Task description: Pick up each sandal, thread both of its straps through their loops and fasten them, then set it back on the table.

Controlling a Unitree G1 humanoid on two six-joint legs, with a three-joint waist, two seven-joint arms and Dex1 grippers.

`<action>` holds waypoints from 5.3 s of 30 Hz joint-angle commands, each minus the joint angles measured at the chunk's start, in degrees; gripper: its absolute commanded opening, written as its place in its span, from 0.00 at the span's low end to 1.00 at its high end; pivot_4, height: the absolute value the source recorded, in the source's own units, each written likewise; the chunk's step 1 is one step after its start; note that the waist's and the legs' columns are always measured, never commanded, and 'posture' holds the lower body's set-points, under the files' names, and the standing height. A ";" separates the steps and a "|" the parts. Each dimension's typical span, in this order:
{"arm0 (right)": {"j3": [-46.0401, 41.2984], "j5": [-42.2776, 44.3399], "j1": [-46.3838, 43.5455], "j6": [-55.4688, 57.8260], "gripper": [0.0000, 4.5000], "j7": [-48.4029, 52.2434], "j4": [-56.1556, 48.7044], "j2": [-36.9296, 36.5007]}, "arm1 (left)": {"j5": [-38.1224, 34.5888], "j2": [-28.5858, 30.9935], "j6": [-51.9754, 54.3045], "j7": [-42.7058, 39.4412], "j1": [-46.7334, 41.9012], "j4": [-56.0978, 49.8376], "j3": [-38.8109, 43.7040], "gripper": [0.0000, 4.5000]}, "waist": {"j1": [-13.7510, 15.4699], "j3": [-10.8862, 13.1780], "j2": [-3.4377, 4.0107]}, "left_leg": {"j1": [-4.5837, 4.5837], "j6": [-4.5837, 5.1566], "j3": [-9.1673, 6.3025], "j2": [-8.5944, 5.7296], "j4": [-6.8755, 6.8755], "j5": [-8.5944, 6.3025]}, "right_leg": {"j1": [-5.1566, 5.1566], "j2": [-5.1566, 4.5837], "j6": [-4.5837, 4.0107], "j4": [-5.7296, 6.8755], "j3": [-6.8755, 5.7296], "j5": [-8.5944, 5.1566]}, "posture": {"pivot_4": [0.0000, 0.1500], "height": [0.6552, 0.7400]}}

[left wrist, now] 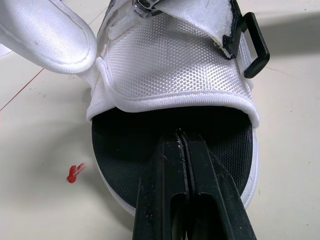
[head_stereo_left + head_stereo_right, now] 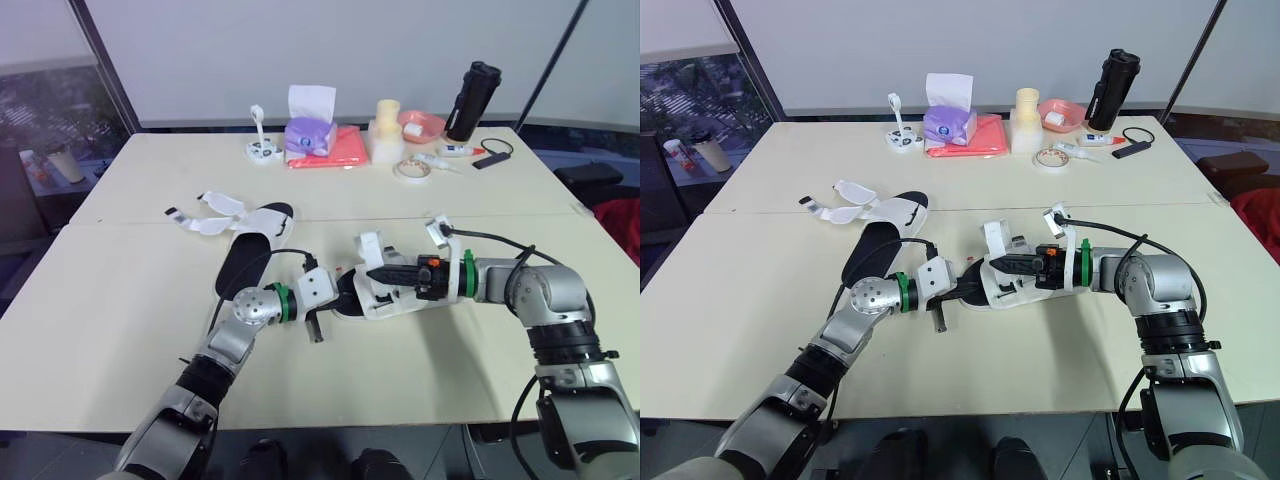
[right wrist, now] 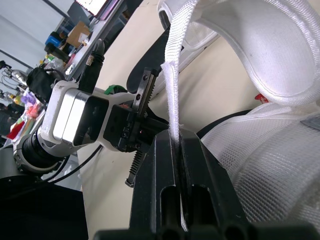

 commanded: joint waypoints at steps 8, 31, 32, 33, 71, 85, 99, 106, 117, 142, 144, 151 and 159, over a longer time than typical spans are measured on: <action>-1.15 1.50 0.08 0.47 0.01 -0.20 -1.54 0.40 | 2.09 1.04 1.17 0.35 1.70 2.43 -0.63 0.00 | 0.00 0.00 0.00 | 0.00 0.00 0.00 0.00 0.00 0.00 | 0.00 0.00 0.00 0.00 0.00 0.00 | 1.00 1.00; 10.69 -12.91 2.38 -19.60 0.01 4.41 -0.80 -4.28 | 2.22 1.11 0.86 0.74 1.85 2.77 -0.52 0.00 | -0.03 -0.01 -0.01 | 0.00 0.00 0.00 0.00 -0.11 0.00 | 0.02 0.00 0.00 -0.16 -0.01 0.00 | 1.00 1.00; 11.37 -14.83 2.27 -23.29 0.01 5.13 -0.36 -4.78 | 2.20 1.12 0.85 0.73 1.86 2.76 -0.51 0.00 | -0.03 -0.01 -0.02 | 0.01 0.00 -0.01 0.00 -0.12 0.00 | 0.03 0.00 0.00 -0.18 -0.02 0.00 | 1.00 1.00; 11.83 -16.20 2.09 -26.47 0.01 6.25 -0.17 -5.34 | 2.19 1.11 0.86 0.73 1.85 2.77 -0.50 0.00 | -0.05 -0.01 -0.02 | 0.01 0.00 -0.01 0.00 -0.12 0.00 | 0.03 0.00 0.00 -0.20 -0.02 0.00 | 1.00 1.00; -14.71 9.46 26.50 -0.70 0.99 -3.37 -28.31 -10.30 | 1.42 0.98 0.48 -0.71 1.82 2.59 -0.78 0.00 | 0.13 -0.03 -0.04 | 0.06 0.00 -0.01 0.06 -0.60 0.00 | 0.13 0.04 -0.08 -0.69 -0.04 0.06 | 1.00 1.00; -7.53 3.56 27.25 -10.80 0.99 -10.62 -26.35 -2.99 | 1.76 1.06 0.15 -1.94 0.94 3.66 -0.65 0.00 | 0.04 -0.02 -0.05 | 0.06 -0.01 0.00 0.04 -0.61 0.00 | 0.12 0.07 -0.08 -0.73 -0.03 0.07 | 1.00 1.00; -6.68 8.71 28.84 -6.18 0.01 -11.93 -28.72 -0.74 | 2.00 0.96 0.47 -1.40 1.80 3.44 -0.78 0.00 | 0.06 -0.03 -0.05 | 0.07 -0.01 0.00 0.07 -0.61 0.00 | 0.13 0.11 -0.11 -0.72 -0.03 0.08 | 1.00 1.00; -3.56 7.41 32.15 -5.85 0.00 -8.47 -30.14 -5.66 | 2.08 0.92 0.32 -1.08 1.77 3.73 -0.75 0.00 | 0.10 -0.05 -0.07 | 0.07 -0.01 -0.01 0.07 -0.61 0.00 | 0.13 0.11 -0.11 -0.72 -0.03 0.08 | 1.00 1.00; 0.00 8.45 42.91 -6.88 0.00 -0.28 -40.88 -16.73 | 2.21 0.93 -0.05 -1.01 1.55 4.40 -0.83 0.00 | 0.10 -0.12 -0.20 | 0.08 -0.01 -0.02 0.07 -0.62 0.00 | 0.15 0.14 -0.11 -0.76 -0.04 0.08 | 1.00 1.00; -14.95 37.32 17.28 -0.25 0.00 -35.32 -17.84 6.61 | 2.44 0.56 -0.88 -0.35 2.46 4.96 -0.87 0.00 | 0.16 -0.18 -0.25 | 0.09 0.00 -0.01 0.14 -0.62 0.00 | 0.14 0.13 -0.14 -0.69 -0.03 0.10 | 1.00 1.00; -15.38 36.90 17.49 0.04 0.00 -34.33 -17.47 5.27 | 2.40 0.74 -0.71 -0.27 2.75 4.53 -0.92 0.00 | 0.17 -0.18 -0.26 | 0.09 0.00 -0.02 0.14 -0.61 0.00 | 0.15 0.13 -0.14 -0.69 -0.04 0.10 | 1.00 1.00; -14.40 32.40 24.18 0.63 0.19 -18.06 -25.92 -9.70 | 2.39 1.24 -0.57 -0.68 2.67 4.46 -0.98 0.00 | 0.08 -0.20 -0.22 | 0.07 0.02 0.00 0.13 -0.67 -0.01 | 0.12 0.14 -0.14 -0.74 -0.03 0.09 | 1.00 1.00; -5.87 17.39 35.87 -6.74 0.99 -7.53 -33.27 -19.00 | 1.74 0.47 -0.42 -2.15 2.62 4.14 -1.82 0.00 | -0.10 -0.21 -0.22 | 0.09 0.02 0.02 0.16 -0.62 -0.01 | 0.13 0.21 -0.15 -0.74 0.00 0.09 | 1.00 1.00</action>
